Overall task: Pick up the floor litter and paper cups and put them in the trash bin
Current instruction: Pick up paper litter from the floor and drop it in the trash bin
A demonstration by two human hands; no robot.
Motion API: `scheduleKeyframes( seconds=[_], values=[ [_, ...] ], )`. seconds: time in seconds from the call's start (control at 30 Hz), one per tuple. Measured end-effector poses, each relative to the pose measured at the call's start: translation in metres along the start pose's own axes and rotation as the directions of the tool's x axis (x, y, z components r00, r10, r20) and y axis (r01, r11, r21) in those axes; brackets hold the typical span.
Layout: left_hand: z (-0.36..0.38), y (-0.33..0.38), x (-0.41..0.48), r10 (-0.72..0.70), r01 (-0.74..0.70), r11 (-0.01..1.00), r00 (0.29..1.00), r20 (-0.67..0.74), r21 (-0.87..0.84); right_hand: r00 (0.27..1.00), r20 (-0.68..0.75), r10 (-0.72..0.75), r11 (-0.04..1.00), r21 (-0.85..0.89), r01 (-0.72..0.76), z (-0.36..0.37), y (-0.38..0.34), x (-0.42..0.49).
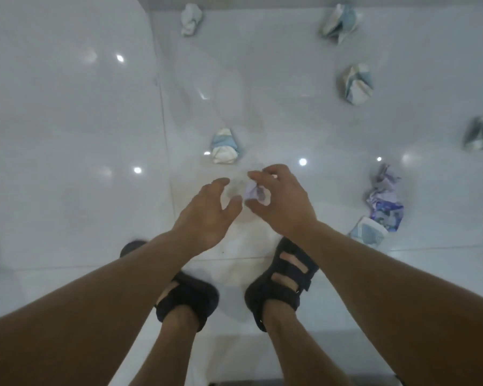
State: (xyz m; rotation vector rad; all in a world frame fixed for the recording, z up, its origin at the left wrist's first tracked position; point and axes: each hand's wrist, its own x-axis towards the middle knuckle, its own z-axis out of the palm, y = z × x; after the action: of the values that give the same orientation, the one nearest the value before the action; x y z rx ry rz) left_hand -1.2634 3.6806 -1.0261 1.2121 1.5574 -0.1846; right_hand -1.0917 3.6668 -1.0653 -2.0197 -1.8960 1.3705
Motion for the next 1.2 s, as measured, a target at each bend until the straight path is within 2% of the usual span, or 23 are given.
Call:
scheduleKeyframes(
  seconds=[0.07, 0.1, 0.27, 0.33, 0.43, 0.5, 0.53, 0.6, 0.7, 0.8, 0.9, 1.0, 1.1, 1.2],
  values=[
    [-0.012, 0.014, -0.007, -0.038, 0.046, 0.973, 0.999, 0.036, -0.227, 0.998, -0.017, -0.062, 0.994, 0.093, 0.063, -0.001, -0.027, -0.013],
    [-0.018, 0.019, -0.010, -0.037, 0.053, 0.957, 0.998, 0.059, -0.285, 0.997, -0.025, -0.074, 0.988, 0.136, 0.076, -0.001, -0.040, -0.017],
    [-0.044, 0.015, -0.025, -0.008, 0.033, 0.938, 0.997, 0.074, -0.344, 0.996, -0.046, 0.071, 0.913, 0.405, -0.046, 0.003, -0.076, -0.023],
    [-0.047, 0.007, -0.028, -0.014, 0.033, 0.933, 0.998, 0.056, -0.357, 0.998, 0.003, 0.066, 0.903, 0.426, -0.061, 0.007, -0.081, -0.021],
    [-0.053, -0.019, -0.026, -0.081, 0.078, 0.933, 0.997, 0.005, -0.351, 0.987, 0.116, -0.108, 0.956, 0.285, 0.071, 0.016, -0.085, -0.012],
    [-0.055, -0.044, -0.023, -0.142, 0.130, 0.913, 0.990, -0.003, -0.388, 0.969, 0.195, -0.155, 0.987, 0.068, 0.145, 0.016, -0.074, 0.006],
    [-0.056, -0.057, -0.020, -0.147, 0.133, 0.926, 0.989, -0.014, -0.352, 0.967, 0.212, -0.138, 0.985, -0.074, 0.157, 0.015, -0.066, 0.020],
    [-0.054, -0.086, -0.016, -0.151, 0.143, 0.972, 0.988, -0.032, -0.187, 0.980, 0.183, -0.076, 0.923, -0.358, 0.138, 0.012, -0.055, 0.052],
    [-0.048, -0.123, -0.012, -0.188, 0.186, 0.981, 0.982, -0.033, -0.054, 0.988, 0.136, -0.070, 0.821, -0.555, 0.135, 0.017, -0.052, 0.096],
    [-0.041, -0.146, -0.012, -0.205, 0.204, 0.979, 0.977, -0.058, -0.024, 0.986, 0.157, -0.051, 0.791, -0.597, 0.135, 0.034, -0.051, 0.116],
    [-0.041, -0.155, -0.013, -0.175, 0.175, 0.984, 0.975, -0.139, -0.012, 0.993, 0.108, -0.041, 0.836, -0.540, 0.093, 0.049, -0.052, 0.112],
    [-0.052, -0.151, -0.020, -0.122, 0.128, 0.992, 0.976, -0.182, 0.021, 0.992, 0.125, -0.007, 0.884, -0.463, 0.065, 0.054, -0.065, 0.092],
    [-0.076, -0.138, -0.035, -0.118, 0.130, 0.991, 0.965, -0.234, 0.036, 0.987, 0.159, -0.016, 0.897, -0.434, 0.085, 0.043, -0.100, 0.069],
    [-0.111, -0.122, -0.066, -0.136, 0.131, 0.991, 0.959, -0.248, -0.035, 0.980, 0.196, -0.045, 0.899, -0.419, 0.125, 0.022, -0.152, 0.045]
  ],
)
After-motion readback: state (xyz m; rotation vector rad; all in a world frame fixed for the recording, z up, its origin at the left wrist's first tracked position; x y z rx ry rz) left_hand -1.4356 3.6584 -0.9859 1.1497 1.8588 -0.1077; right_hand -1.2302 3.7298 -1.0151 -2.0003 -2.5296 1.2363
